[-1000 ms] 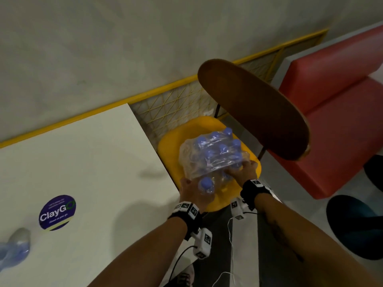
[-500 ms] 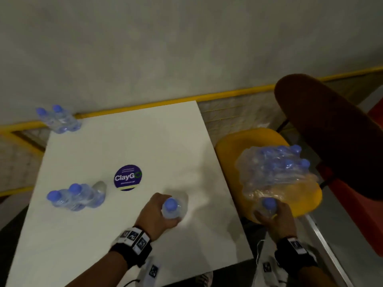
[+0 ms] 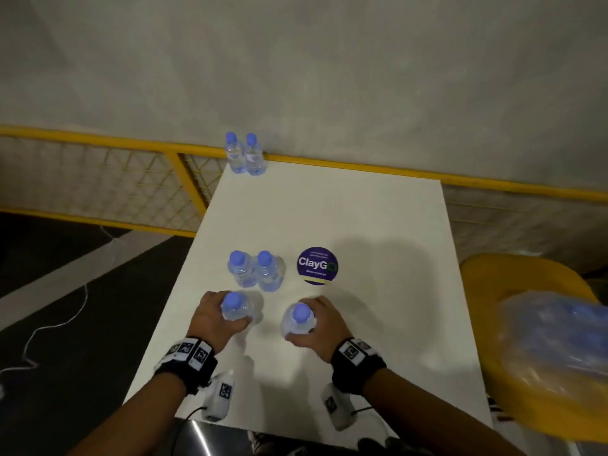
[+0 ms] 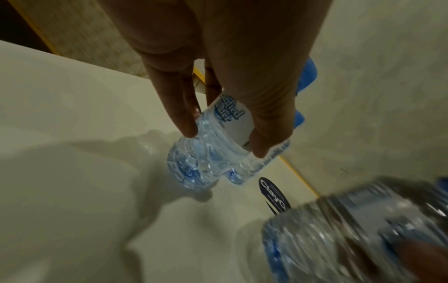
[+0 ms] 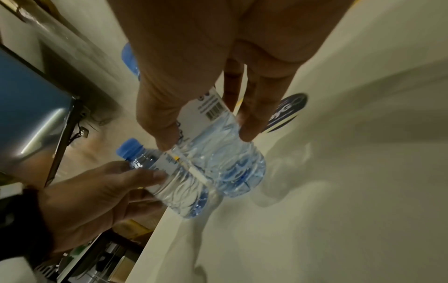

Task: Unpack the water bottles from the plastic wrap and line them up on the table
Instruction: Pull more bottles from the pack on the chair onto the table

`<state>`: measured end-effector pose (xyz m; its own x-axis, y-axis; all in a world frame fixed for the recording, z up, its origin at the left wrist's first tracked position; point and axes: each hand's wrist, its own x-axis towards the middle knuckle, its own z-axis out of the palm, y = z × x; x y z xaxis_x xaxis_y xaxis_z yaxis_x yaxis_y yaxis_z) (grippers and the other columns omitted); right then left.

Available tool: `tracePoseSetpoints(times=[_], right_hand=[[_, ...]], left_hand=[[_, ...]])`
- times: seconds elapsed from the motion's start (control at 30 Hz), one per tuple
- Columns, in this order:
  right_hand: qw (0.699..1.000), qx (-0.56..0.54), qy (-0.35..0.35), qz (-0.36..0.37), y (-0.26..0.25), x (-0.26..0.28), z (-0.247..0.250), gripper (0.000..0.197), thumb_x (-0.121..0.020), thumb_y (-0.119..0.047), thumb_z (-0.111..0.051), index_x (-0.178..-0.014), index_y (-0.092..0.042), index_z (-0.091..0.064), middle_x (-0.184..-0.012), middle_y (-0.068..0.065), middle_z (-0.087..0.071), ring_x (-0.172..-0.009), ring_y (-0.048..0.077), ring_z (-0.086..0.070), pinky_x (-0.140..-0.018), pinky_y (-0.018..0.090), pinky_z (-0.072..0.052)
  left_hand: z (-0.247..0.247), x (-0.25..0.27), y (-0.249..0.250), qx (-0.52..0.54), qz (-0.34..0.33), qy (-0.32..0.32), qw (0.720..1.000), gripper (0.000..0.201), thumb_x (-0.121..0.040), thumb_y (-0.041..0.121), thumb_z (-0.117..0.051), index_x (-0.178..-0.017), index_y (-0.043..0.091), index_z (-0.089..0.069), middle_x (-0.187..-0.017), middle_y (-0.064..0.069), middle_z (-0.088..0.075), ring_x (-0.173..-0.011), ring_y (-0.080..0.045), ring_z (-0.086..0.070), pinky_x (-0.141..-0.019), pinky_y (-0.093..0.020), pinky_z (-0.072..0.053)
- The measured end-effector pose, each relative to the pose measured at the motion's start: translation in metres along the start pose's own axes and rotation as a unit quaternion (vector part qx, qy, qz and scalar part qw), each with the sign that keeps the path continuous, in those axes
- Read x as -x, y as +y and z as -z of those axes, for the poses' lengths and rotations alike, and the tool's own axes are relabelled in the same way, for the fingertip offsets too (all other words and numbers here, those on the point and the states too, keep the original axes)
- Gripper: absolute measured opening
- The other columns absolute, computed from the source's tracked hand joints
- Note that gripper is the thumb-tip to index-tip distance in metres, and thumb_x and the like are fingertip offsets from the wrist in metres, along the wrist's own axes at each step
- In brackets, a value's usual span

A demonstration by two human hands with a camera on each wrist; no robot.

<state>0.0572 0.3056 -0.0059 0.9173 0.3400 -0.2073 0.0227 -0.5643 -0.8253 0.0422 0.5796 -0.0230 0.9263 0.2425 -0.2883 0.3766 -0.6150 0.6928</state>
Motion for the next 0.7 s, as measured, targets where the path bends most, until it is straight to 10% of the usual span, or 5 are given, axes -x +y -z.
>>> tracePoseSetpoints(times=[0.27,0.7], right_hand=[[0.996,0.080,-0.001,-0.038,-0.044,-0.068,-0.074,0.042,-0.065,-0.035,-0.084,-0.099,-0.023,-0.063,-0.100,-0.005,-0.060,-0.100,0.020,-0.053,-0.094,0.036,-0.047],[0.980,0.187,0.036,-0.053,-0.030,-0.095,-0.099,0.028,-0.075,-0.053,-0.068,-0.074,-0.035,-0.046,-0.073,-0.009,-0.067,-0.074,0.013,-0.064,-0.082,0.034,-0.053]], left_hand=[[0.012,-0.043,-0.017,-0.030,-0.029,-0.054,0.998,0.028,-0.065,0.048,-0.081,-0.074,0.027,-0.064,-0.071,0.009,-0.070,-0.073,-0.016,-0.068,-0.074,-0.040,-0.061],[0.011,-0.075,-0.014,-0.061,-0.075,-0.126,0.987,0.033,-0.060,0.060,-0.068,-0.079,0.033,-0.066,-0.081,0.009,-0.071,-0.075,-0.011,-0.071,-0.076,-0.037,-0.063]])
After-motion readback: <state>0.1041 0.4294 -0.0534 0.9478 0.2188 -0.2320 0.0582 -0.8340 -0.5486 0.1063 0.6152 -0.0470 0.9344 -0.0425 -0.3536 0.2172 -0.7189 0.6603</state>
